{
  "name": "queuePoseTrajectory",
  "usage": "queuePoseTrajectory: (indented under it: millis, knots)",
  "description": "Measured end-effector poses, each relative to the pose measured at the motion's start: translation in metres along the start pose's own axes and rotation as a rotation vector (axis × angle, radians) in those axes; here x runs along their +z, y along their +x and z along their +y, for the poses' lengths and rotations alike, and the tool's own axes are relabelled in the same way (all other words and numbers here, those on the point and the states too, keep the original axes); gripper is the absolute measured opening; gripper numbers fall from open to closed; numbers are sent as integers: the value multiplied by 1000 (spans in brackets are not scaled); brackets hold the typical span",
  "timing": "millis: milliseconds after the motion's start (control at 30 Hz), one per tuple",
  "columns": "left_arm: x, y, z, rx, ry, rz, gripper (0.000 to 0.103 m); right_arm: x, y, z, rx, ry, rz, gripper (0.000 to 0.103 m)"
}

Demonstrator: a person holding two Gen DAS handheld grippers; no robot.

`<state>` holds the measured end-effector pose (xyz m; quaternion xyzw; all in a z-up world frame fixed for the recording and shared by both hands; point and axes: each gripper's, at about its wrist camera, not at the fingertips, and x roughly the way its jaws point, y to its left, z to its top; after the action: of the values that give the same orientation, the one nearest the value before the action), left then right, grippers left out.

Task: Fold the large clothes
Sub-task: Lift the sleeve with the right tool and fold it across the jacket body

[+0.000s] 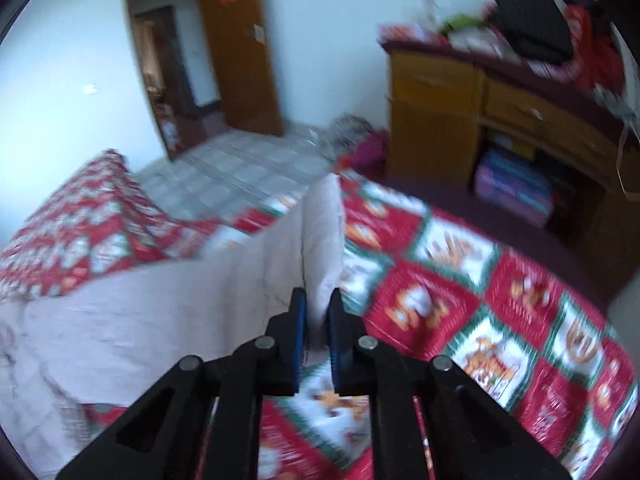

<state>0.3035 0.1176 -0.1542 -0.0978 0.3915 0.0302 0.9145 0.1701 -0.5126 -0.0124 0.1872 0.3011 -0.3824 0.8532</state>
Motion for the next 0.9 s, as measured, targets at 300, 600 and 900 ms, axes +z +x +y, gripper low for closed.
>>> queuePoseTrajectory:
  millis: [300, 600, 900]
  knots:
    - [-1, -3, 6, -39, -24, -16, 102, 4, -97, 151, 292, -254, -121, 13]
    - [-4, -8, 12, -76, -45, -45, 102, -85, -111, 311, 642, -454, -25, 13]
    - [-7, -11, 16, -115, -68, -67, 102, -185, -80, 439, 946, -544, 253, 13]
